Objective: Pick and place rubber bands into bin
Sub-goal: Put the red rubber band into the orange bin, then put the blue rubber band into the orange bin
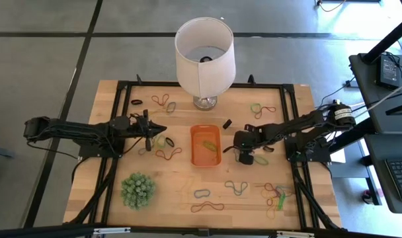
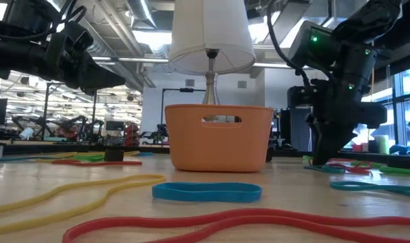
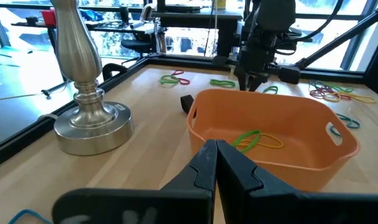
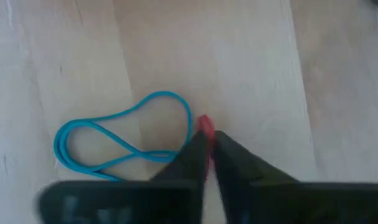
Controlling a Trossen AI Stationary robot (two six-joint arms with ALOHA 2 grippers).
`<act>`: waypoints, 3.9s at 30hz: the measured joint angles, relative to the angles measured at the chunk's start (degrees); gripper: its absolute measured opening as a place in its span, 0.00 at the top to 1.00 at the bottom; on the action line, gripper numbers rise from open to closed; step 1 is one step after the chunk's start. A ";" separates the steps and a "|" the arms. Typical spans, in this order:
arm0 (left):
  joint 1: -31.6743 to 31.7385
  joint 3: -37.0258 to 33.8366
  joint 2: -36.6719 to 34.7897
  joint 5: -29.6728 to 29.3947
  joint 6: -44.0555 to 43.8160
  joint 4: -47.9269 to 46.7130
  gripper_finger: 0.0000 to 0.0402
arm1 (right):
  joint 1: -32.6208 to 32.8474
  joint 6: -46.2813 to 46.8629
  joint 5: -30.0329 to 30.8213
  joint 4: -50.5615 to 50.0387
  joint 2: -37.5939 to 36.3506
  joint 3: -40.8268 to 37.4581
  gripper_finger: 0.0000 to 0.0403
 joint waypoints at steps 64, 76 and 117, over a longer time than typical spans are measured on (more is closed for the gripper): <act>-0.01 0.00 -0.01 0.22 -5.03 0.02 0.99 | -0.02 -8.78 -3.06 -17.33 20.45 49.55 0.99; -0.01 0.00 0.01 0.20 -5.00 0.02 0.99 | -0.02 -8.72 -3.45 -17.09 27.30 49.57 0.99; -0.01 0.00 -0.01 0.20 -5.05 0.00 0.99 | -0.48 -7.48 -4.96 -20.89 28.69 49.53 0.70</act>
